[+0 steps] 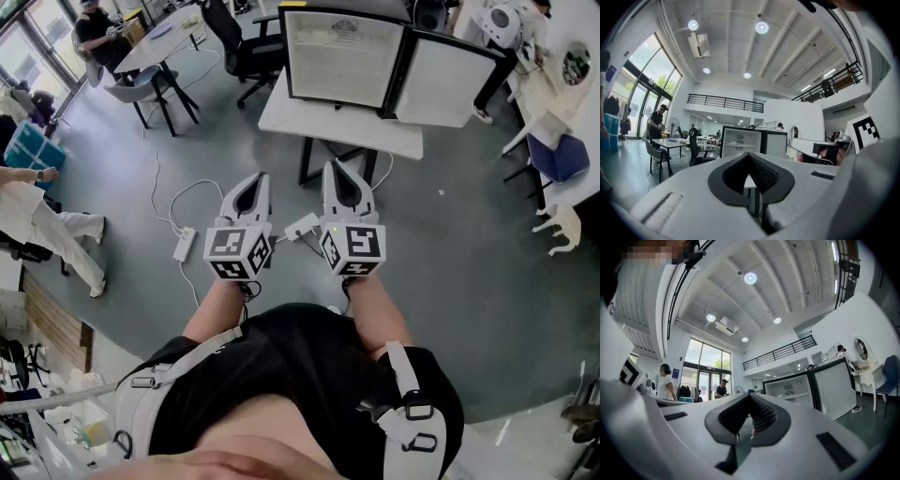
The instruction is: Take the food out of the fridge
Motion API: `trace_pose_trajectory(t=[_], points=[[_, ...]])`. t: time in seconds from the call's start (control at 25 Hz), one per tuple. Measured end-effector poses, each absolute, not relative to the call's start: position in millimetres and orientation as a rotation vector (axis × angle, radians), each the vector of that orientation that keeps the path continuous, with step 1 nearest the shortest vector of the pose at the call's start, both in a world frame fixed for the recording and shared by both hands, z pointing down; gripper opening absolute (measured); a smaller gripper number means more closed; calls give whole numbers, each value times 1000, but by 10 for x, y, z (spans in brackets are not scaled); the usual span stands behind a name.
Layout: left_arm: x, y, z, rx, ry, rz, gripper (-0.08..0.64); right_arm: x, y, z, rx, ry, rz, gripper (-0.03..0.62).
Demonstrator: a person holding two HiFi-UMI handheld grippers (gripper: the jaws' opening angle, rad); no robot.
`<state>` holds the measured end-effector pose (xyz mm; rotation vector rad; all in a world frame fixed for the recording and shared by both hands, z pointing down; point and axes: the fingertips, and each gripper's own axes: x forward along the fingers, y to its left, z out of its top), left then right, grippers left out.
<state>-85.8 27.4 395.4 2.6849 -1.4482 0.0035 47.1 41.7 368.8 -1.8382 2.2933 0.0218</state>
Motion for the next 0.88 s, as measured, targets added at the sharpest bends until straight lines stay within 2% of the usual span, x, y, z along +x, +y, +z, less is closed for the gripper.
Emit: trace_pose_trajectory(t=[0.44, 0.88], points=[[-964, 185, 3899, 2702, -1428, -30, 2, 350, 319, 3683, -1837, 2282, 2, 8], [-1504, 105, 4007, 2726, -1386, -54, 2, -107, 288, 3739, -1889, 2258, 67, 8]])
